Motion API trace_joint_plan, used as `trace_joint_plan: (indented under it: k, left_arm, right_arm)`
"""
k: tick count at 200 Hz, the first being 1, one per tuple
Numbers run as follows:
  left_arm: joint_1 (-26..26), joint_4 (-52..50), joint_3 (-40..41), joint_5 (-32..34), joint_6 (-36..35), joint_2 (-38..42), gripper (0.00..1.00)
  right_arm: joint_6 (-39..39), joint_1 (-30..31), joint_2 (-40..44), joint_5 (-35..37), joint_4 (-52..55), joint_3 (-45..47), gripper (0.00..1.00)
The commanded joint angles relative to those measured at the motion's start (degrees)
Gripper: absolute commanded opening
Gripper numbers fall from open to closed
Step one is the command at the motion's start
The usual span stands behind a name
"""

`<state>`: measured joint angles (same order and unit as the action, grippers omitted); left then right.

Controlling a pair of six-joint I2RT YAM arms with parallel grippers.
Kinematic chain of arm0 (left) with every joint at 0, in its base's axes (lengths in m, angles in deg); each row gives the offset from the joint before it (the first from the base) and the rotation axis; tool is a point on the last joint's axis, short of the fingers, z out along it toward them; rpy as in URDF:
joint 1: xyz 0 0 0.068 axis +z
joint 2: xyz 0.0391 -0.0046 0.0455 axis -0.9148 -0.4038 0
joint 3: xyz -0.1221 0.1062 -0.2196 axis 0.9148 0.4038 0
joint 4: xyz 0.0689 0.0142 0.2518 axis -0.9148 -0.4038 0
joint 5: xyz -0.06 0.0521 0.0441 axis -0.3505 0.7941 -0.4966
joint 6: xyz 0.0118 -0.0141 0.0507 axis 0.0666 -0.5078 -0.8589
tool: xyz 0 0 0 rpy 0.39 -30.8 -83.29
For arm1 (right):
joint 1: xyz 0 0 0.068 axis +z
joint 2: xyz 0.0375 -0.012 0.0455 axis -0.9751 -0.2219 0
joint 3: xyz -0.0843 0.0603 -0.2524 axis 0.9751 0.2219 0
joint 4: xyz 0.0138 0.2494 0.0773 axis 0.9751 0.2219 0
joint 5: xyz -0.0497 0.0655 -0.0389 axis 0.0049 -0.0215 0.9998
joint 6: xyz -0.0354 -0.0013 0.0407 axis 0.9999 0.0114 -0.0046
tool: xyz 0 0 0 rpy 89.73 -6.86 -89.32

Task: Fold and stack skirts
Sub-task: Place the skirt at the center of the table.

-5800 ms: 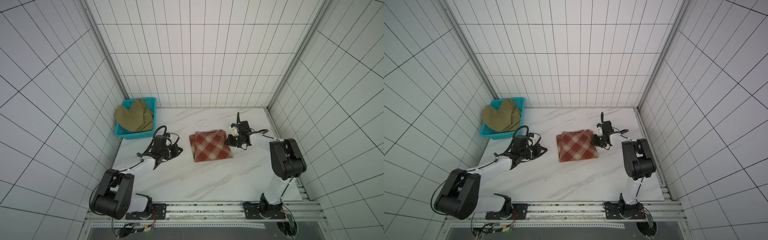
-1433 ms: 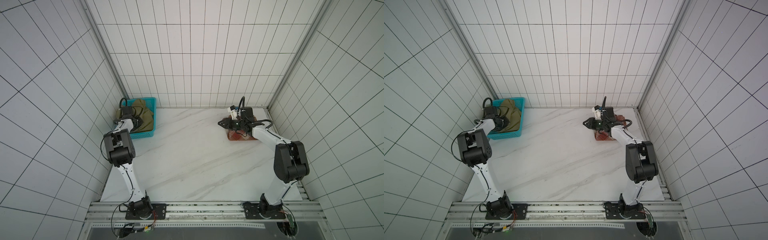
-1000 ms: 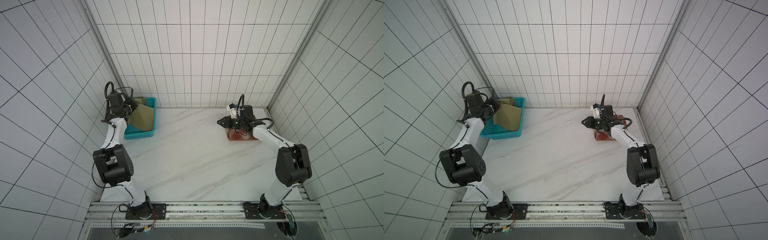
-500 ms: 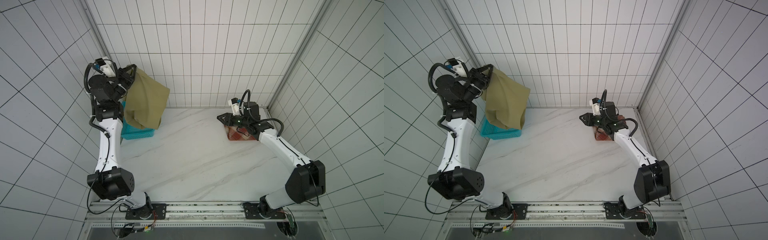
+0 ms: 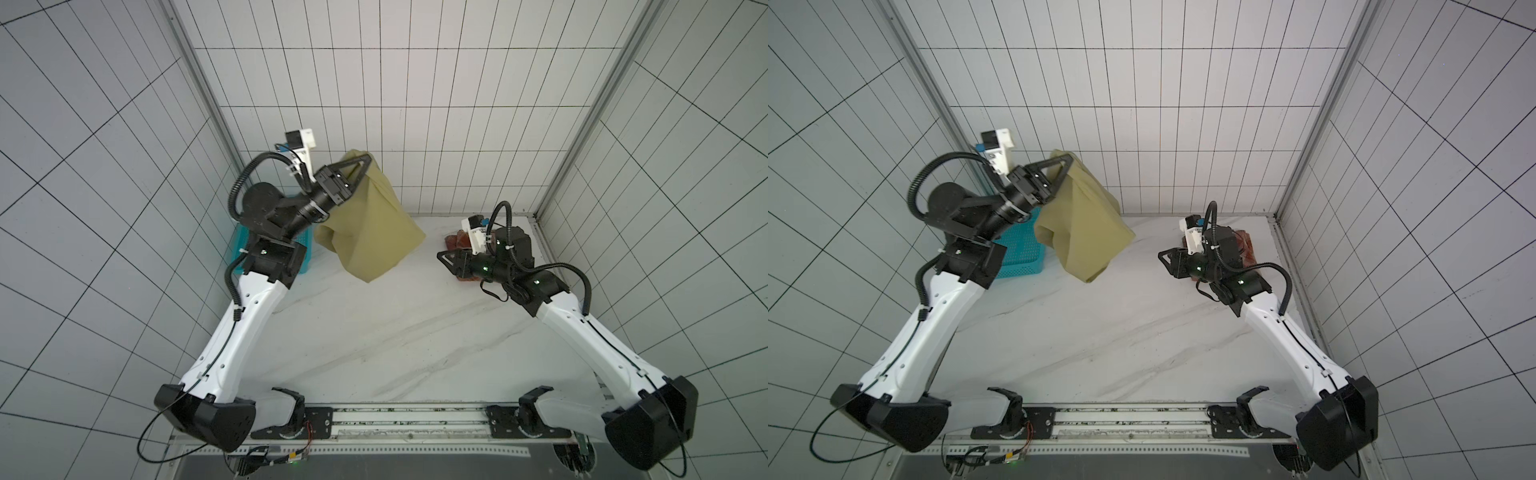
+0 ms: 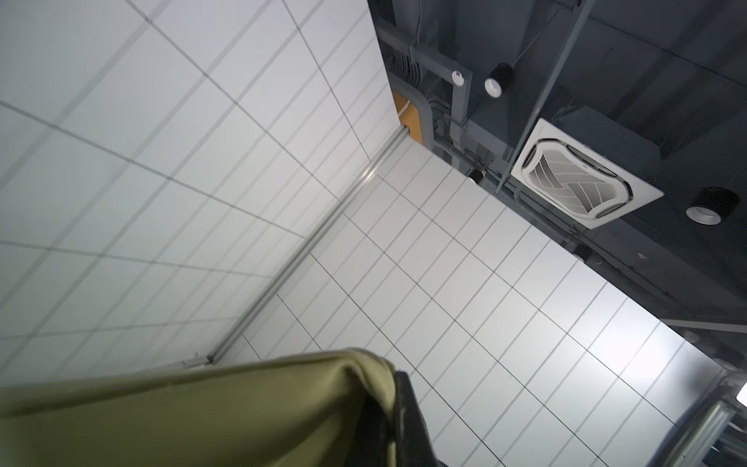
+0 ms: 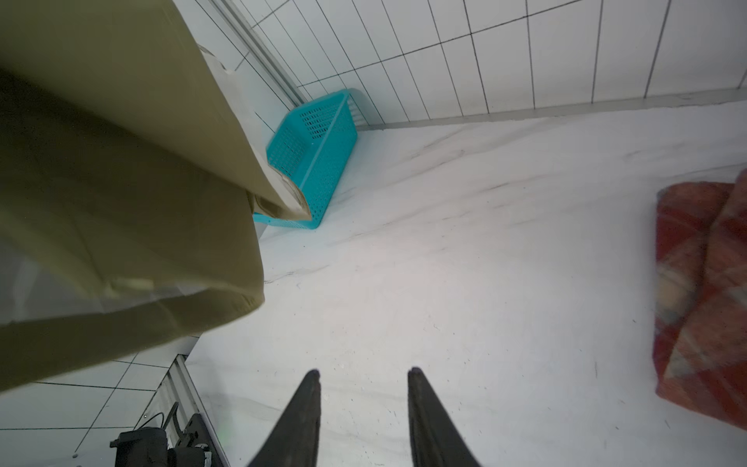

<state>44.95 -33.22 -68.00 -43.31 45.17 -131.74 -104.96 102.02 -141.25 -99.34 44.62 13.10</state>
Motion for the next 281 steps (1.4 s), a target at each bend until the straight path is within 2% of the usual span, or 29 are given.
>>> trace_joint_plan:
  k: [1, 23, 41, 93, 96, 100, 107, 123, 136, 155, 196, 221, 252, 281]
  left_arm:
    - [-4.50, 6.93, 5.71, 4.37, 0.17, -1.64, 0.00]
    - [-5.46, 12.25, 12.23, 3.36, 2.75, -0.98, 0.00]
    - [-4.56, 11.28, 20.23, 3.73, 1.59, 2.03, 0.00]
    - [4.09, 5.14, 49.55, 6.03, -1.47, 11.01, 0.00]
    - [4.58, 4.65, 50.70, 6.17, -1.92, 11.08, 0.06]
    - [5.32, 3.89, 51.95, 6.27, -2.64, 11.04, 0.18]
    - [6.30, 2.52, 53.82, 6.28, -3.94, 10.80, 0.27]
    - [8.73, -1.33, 55.48, 3.87, -6.25, 10.29, 0.54]
    - [9.81, -7.07, 54.81, 2.73, -9.18, 10.65, 0.63]
    - [9.87, -16.37, 53.63, 5.00, -12.79, 13.30, 0.65]
    - [9.61, -29.17, 57.20, 4.33, -10.83, 22.74, 0.66]
    - [9.63, -39.50, 58.17, 6.25, -13.16, 29.09, 0.68]
    - [8.96, -39.60, 61.40, 1.90, -10.93, 31.18, 0.68]
    - [4.47, -38.70, 62.54, 1.62, -10.18, 28.02, 0.68]
  right_arm:
    - [1.72, 0.55, 2.82, 2.59, 5.96, 2.58, 0.38]
    - [1.98, 0.50, 3.87, 3.50, 7.45, 3.30, 0.38]
    - [1.05, 0.80, 3.99, 3.59, 5.97, 5.91, 0.38]
    - [-2.44, 4.29, -2.14, 2.72, -3.38, 14.49, 0.38]
    - [-2.44, 4.60, -2.69, 2.65, -3.80, 14.68, 0.38]
    - [-2.37, 4.88, -3.79, 2.56, -4.23, 14.65, 0.38]
    - [-1.91, 5.50, -5.53, 2.60, -4.65, 14.53, 0.38]
    - [-0.24, 6.26, -9.24, 1.94, -4.01, 13.44, 0.38]
    - [1.11, 6.70, -10.65, 2.83, -2.10, 12.63, 0.39]
    - [2.59, 6.88, -9.98, 4.21, -0.15, 13.58, 0.40]
    - [0.64, 6.87, -7.59, 1.75, 1.02, 19.81, 0.44]
    - [-1.22, 6.89, -6.09, 0.58, -0.84, 24.04, 0.45]
    - [-1.65, 6.82, -6.65, -0.97, -3.79, 28.58, 0.46]
    - [-1.72, 6.86, -7.96, -2.05, -4.59, 30.39, 0.46]
